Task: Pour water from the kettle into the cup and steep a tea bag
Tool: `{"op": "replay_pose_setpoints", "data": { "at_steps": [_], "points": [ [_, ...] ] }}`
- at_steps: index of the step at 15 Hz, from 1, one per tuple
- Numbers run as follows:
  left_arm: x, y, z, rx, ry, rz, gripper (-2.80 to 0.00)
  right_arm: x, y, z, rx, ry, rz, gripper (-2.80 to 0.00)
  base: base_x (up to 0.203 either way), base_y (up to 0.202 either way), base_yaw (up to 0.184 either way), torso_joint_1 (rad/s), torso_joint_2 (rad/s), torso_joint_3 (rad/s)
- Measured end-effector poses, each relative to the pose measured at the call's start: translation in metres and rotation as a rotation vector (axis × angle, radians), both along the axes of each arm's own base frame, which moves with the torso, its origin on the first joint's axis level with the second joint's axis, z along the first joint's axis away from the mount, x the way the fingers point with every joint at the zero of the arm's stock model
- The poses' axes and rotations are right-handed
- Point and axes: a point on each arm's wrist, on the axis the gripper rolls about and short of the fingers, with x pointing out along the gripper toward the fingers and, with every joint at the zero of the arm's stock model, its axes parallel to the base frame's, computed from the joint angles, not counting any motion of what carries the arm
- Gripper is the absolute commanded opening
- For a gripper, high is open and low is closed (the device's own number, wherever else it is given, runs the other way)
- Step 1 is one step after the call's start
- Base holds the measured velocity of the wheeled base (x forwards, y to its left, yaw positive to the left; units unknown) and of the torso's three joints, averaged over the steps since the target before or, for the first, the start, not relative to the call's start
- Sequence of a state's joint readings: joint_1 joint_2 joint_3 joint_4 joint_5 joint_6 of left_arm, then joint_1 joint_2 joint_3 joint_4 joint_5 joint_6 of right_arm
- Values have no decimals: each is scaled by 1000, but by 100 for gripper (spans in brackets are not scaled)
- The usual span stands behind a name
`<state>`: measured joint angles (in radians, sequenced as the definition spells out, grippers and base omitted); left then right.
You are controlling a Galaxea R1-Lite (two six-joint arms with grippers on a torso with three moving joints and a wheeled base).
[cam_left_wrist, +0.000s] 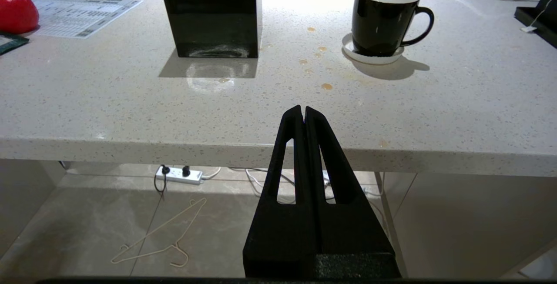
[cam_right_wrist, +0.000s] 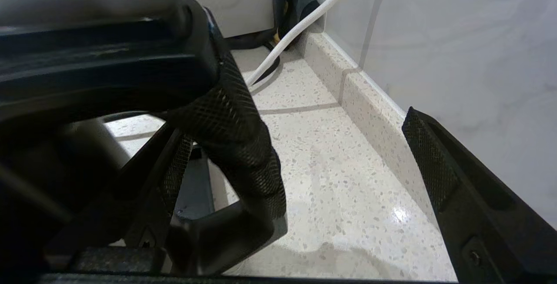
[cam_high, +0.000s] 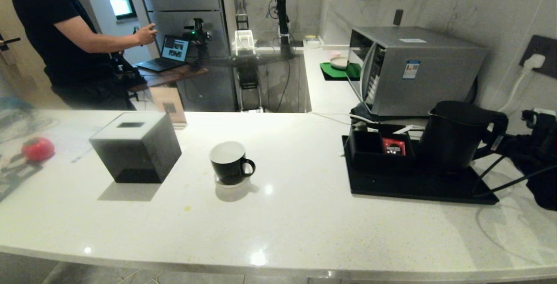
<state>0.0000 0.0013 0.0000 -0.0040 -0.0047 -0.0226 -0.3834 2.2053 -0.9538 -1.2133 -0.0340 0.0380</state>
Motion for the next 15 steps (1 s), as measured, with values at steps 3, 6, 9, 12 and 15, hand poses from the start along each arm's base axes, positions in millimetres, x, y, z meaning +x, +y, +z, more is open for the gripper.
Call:
{"op": "replay_pose_setpoints", "data": {
  "at_steps": [3,6,9,12,15],
  "points": [
    [0,0,0,0,0,0,-280,5,-2,1,-10,-3,0,0,0,0,0,0,0,0],
    [0,0,0,0,0,0,-280,10,-4,5,-15,-15,0,0,0,0,0,0,0,0],
    [0,0,0,0,0,0,-280,12,-4,8,-20,-29,0,0,0,0,0,0,0,0],
    [0,0,0,0,0,0,-280,14,-5,13,-27,-48,0,0,0,0,0,0,0,0],
    [0,0,0,0,0,0,-280,15,-6,16,-29,-52,-1,0,0,0,0,0,0,0]
  ]
}}
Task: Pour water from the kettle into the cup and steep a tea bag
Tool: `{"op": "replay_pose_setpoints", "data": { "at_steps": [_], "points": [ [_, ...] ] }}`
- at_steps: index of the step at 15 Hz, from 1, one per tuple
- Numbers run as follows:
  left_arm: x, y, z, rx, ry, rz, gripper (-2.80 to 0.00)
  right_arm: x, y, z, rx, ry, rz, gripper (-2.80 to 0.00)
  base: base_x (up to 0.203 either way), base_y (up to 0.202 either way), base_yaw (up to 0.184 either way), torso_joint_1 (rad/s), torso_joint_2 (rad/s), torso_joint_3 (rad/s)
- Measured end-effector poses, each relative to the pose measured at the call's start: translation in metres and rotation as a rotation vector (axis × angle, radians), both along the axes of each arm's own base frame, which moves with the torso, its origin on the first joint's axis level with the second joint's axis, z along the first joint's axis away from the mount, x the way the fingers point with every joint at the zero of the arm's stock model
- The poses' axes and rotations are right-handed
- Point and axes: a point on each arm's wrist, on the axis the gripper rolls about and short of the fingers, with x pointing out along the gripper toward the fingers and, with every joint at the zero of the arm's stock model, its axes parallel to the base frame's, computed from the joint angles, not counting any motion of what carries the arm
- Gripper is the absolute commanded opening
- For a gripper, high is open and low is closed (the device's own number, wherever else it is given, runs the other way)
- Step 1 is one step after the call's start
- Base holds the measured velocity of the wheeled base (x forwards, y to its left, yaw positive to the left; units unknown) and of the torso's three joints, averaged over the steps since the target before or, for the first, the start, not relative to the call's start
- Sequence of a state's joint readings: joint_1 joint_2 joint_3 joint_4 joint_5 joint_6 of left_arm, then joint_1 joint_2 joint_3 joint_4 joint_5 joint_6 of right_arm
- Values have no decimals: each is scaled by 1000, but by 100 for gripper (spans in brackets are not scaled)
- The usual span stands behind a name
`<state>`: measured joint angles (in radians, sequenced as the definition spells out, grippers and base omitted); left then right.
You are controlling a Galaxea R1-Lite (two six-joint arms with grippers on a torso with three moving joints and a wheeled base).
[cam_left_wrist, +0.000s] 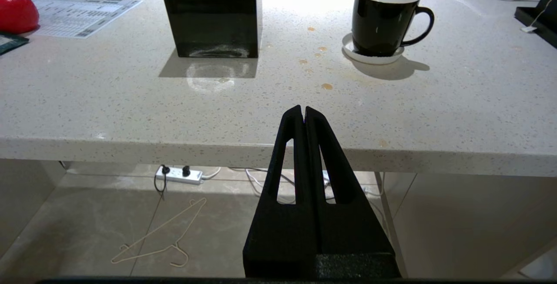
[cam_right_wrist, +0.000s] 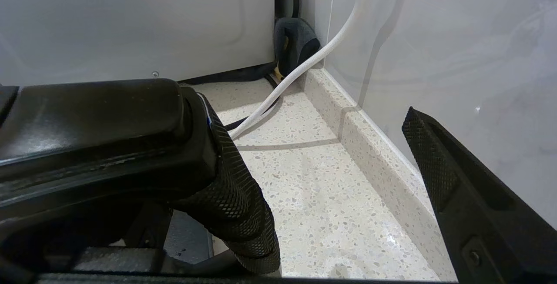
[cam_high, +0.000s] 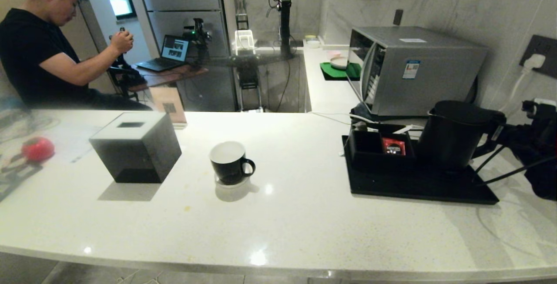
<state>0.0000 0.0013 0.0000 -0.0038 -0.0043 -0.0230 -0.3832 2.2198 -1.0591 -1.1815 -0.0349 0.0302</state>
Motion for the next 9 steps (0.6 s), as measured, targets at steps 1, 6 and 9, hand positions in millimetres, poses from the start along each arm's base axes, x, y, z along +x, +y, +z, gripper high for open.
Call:
{"op": "replay_pose_setpoints", "data": {
  "at_steps": [1,6,9],
  "points": [
    [0,0,0,0,0,-1,-280,0,0,0,0,-1,0,-280,0,0,0,0,0,0],
    [0,0,0,0,0,-1,-280,-1,1,1,-1,0,5,-280,0,0,0,0,0,0],
    [0,0,0,0,0,0,-280,-2,2,1,-1,2,5,-280,0,0,0,0,0,0]
  ]
}}
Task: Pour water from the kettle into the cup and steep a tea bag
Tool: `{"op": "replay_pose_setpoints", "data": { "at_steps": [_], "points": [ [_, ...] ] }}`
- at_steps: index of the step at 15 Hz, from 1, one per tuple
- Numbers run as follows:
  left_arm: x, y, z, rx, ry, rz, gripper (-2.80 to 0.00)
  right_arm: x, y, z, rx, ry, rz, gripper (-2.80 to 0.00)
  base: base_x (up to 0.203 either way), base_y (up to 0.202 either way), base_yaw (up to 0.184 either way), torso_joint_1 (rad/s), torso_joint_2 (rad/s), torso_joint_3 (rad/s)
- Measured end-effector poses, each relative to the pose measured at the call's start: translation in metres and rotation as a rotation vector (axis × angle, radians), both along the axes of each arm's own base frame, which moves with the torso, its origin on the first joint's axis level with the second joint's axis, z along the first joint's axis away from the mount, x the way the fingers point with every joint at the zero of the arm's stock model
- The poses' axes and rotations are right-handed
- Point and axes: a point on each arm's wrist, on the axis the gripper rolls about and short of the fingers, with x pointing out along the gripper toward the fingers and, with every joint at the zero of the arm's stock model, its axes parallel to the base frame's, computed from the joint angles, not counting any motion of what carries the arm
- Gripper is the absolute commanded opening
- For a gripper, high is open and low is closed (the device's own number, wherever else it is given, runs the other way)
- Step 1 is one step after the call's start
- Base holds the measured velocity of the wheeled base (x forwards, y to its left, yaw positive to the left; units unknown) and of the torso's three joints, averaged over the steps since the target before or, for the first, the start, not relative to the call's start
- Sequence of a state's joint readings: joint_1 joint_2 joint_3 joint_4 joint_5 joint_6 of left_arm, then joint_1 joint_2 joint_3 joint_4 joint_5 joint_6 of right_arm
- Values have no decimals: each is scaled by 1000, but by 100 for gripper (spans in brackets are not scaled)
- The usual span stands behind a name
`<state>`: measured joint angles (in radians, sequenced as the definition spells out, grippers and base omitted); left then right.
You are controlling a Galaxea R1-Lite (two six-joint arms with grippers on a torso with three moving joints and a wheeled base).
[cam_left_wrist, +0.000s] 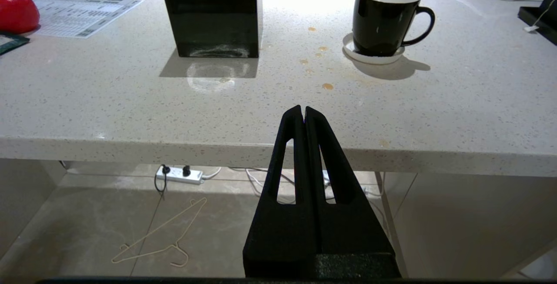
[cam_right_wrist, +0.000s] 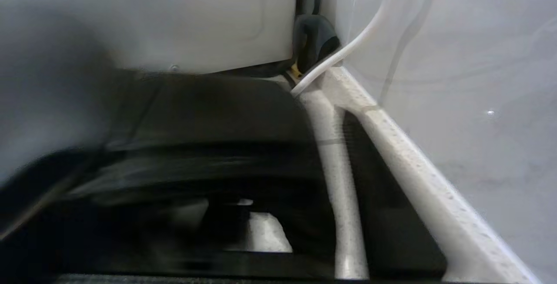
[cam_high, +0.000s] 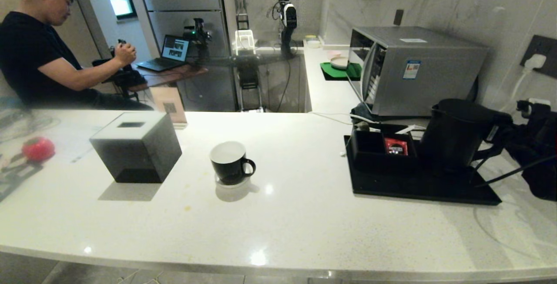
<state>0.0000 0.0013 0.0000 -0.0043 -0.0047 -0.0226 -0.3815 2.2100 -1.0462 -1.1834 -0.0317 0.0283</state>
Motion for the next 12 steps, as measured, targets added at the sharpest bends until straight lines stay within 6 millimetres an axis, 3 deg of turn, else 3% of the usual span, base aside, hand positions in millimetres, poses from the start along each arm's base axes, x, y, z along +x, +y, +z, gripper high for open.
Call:
{"op": "replay_pose_setpoints", "data": {
  "at_steps": [12],
  "points": [
    [0,0,0,0,0,0,-280,-14,6,2,4,18,-2,-280,0,0,0,0,0,0]
  ]
}}
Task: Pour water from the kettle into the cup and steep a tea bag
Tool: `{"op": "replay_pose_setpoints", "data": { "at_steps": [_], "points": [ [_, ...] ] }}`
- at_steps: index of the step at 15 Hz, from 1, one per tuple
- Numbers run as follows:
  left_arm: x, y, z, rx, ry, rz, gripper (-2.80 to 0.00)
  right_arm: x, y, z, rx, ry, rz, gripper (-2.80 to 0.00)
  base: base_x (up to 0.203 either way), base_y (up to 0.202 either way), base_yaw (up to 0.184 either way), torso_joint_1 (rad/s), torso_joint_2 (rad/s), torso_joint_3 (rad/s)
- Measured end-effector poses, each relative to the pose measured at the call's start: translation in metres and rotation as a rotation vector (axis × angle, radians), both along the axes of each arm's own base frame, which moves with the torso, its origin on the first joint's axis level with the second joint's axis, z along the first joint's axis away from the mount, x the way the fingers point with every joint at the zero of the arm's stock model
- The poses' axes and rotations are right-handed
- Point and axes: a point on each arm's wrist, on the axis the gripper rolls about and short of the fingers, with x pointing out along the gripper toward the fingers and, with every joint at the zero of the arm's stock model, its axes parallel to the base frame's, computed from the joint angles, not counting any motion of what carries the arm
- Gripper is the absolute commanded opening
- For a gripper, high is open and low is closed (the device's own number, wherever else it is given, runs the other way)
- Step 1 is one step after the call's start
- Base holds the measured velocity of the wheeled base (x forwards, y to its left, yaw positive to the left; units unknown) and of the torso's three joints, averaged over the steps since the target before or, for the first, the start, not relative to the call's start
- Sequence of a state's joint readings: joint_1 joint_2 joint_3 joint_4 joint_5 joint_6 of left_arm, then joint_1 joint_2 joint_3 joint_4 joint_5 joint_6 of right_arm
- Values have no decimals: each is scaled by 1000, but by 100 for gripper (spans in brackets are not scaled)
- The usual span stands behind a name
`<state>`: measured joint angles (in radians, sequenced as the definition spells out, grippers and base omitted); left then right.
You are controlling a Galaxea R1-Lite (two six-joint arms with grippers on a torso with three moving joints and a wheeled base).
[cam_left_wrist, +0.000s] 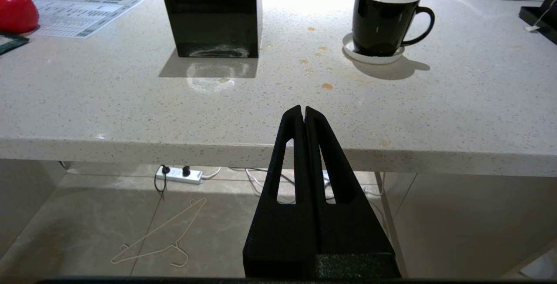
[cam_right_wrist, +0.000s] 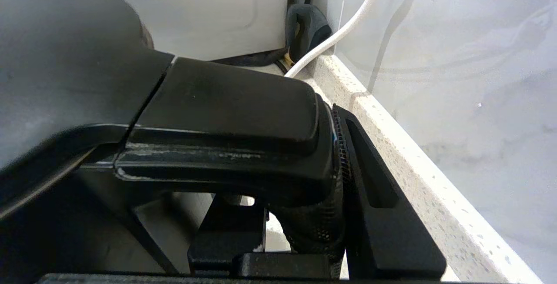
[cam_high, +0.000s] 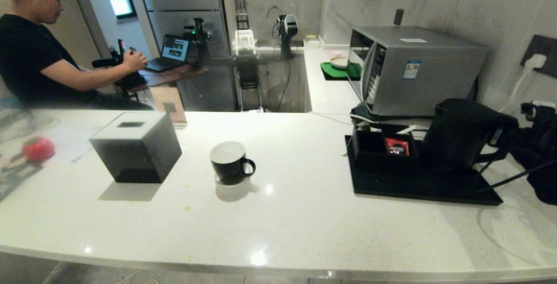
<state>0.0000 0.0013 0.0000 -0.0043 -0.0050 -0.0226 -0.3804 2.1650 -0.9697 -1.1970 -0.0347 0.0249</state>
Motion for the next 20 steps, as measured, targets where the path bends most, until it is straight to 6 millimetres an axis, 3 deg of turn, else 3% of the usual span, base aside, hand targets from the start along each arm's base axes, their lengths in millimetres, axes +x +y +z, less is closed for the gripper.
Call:
{"op": "replay_pose_setpoints", "data": {
  "at_steps": [20],
  "points": [
    [0,0,0,0,0,0,-280,-33,36,29,23,-20,60,-280,0,0,0,0,0,0]
  ]
}}
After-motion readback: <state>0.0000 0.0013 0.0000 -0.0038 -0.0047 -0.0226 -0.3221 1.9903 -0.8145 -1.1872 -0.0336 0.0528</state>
